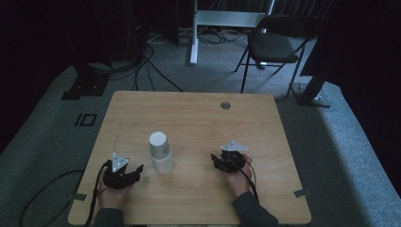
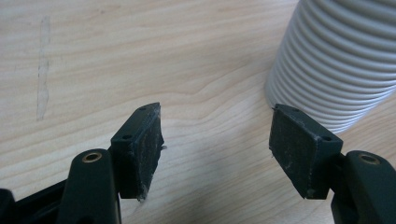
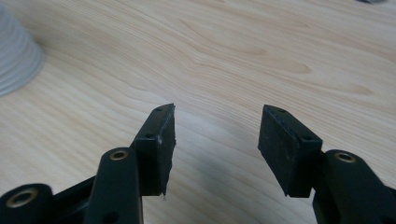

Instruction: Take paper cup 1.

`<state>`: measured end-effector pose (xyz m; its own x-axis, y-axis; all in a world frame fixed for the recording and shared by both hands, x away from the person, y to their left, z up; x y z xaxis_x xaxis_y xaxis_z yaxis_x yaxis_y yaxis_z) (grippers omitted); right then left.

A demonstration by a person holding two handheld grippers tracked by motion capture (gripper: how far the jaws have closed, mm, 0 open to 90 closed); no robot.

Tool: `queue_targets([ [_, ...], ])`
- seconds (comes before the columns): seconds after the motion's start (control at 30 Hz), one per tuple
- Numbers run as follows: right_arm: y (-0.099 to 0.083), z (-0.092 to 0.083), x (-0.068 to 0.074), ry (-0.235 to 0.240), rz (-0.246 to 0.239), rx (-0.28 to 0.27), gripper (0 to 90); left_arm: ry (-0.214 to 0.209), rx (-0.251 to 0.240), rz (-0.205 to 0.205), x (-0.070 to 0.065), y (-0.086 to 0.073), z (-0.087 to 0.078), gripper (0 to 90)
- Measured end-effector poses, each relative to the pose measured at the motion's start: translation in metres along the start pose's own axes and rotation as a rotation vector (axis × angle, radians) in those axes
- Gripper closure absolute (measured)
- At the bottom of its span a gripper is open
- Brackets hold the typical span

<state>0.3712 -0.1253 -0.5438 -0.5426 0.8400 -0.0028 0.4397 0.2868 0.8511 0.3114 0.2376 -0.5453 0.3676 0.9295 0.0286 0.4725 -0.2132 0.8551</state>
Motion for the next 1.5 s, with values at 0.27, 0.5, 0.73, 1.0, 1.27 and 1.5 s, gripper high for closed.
queue_targets([
  [0.27,0.015,-0.012,0.008,0.069,0.012,-0.03,45.1,-0.07,-0.067,-0.047,-0.007,0.009,-0.009,34.6],
  [0.5,0.034,-0.025,0.023,0.124,-0.033,-0.055,43.9,-0.145,-0.083,-0.022,-0.023,0.02,-0.008,32.0],
  [0.73,0.057,-0.028,0.045,0.187,-0.118,-0.097,44.7,-0.198,-0.119,0.004,-0.034,0.03,-0.006,30.6],
  [1.0,0.074,-0.026,0.06,0.262,-0.139,-0.127,45.2,-0.229,-0.129,0.021,-0.04,0.033,-0.004,29.8],
  [1.27,0.092,-0.023,0.076,0.335,-0.152,-0.162,47.4,-0.24,-0.129,0.043,-0.046,0.034,0.003,29.7],
  [1.5,0.101,-0.02,0.089,0.367,-0.163,-0.165,42.3,-0.247,-0.136,0.053,-0.047,0.035,0.006,29.6],
])
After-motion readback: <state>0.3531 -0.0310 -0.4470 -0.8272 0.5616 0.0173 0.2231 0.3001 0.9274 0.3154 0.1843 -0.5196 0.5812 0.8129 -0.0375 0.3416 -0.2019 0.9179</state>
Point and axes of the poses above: each handheld gripper's, and its own axes: z roughly forward along the jaws, y roughly out of its top, x roughly to its left, the point moved 4 cm from there along z, roughly forward along the jaws, and after that the axes turned 6 degrees about -x, right-handed, at the moved point
